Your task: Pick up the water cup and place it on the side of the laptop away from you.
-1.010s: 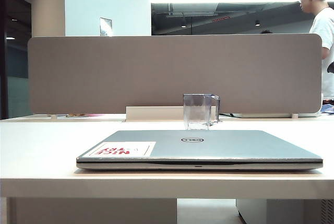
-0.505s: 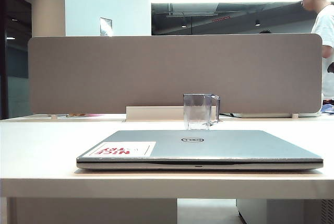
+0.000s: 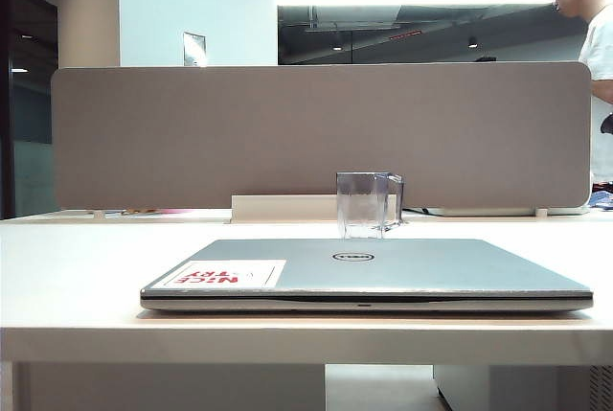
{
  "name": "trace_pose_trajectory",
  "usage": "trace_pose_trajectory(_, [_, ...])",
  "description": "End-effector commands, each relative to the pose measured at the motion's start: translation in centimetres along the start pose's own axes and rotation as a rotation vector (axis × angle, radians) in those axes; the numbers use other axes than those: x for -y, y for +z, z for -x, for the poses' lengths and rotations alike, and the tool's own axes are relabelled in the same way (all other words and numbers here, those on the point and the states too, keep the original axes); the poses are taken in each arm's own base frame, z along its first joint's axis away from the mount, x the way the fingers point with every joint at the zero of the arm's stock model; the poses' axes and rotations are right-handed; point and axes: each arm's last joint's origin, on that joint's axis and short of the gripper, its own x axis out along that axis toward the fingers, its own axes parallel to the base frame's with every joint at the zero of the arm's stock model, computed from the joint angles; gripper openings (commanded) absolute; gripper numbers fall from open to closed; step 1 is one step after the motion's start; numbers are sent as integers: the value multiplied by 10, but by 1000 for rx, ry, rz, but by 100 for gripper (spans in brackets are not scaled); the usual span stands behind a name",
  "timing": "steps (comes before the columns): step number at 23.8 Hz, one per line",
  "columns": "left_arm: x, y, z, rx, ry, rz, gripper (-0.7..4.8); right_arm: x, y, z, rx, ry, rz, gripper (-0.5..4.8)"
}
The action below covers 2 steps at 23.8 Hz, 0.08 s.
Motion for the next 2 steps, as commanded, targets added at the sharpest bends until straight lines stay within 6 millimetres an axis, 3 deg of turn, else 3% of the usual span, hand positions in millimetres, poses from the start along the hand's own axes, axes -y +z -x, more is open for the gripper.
trace_pose_trajectory(1, [0, 2, 0, 12, -6, 0, -6, 0, -1, 0, 2, 3, 3, -1])
trace_pose_trajectory(2, [0, 2, 0, 12, -6, 0, -5, 0, -1, 0, 2, 3, 3, -1])
